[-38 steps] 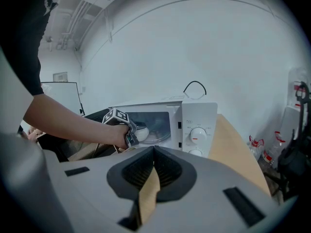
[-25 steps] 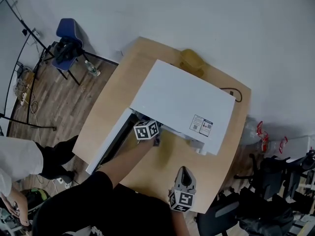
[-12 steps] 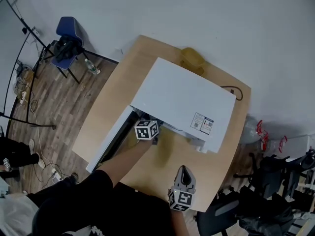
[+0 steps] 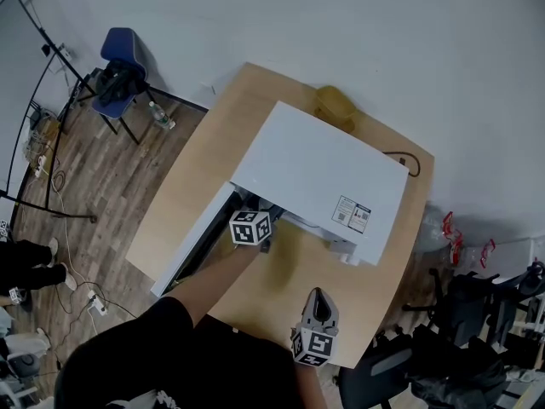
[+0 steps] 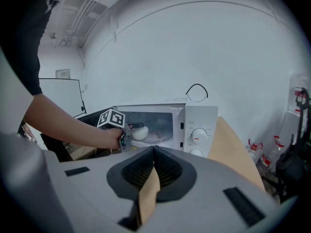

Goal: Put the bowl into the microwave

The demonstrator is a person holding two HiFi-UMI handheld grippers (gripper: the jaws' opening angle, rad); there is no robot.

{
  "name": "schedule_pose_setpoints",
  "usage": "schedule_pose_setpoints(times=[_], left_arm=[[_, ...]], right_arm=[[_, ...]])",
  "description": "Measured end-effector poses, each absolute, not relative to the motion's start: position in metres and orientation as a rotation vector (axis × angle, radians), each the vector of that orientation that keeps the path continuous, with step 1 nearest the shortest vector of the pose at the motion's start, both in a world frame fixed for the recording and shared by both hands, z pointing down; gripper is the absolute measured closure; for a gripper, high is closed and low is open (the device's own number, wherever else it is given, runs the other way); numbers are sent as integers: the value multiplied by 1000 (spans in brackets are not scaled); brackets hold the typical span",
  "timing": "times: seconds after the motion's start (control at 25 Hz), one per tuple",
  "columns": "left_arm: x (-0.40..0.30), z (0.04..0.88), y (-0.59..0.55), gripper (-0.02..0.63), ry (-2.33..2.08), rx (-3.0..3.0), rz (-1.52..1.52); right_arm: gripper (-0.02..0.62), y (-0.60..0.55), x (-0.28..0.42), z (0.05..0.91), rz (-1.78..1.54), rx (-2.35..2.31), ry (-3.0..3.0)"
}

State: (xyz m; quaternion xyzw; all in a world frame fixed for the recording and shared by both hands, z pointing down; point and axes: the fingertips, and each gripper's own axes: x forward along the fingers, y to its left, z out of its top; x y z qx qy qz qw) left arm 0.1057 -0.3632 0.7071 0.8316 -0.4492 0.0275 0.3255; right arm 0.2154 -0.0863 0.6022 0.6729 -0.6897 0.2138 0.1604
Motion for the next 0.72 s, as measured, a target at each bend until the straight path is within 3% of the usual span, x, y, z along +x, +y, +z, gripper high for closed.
schedule_pose_setpoints(times=[0.32,0.72], left_arm=[[99,698,-337,245,-1143,2244,95],[91,716,-303,247,-1113,2357,357]], right_arm=[[535,-86,208,595,579,1928,-1986],[535,-76,189,589,553,1927,-1986]])
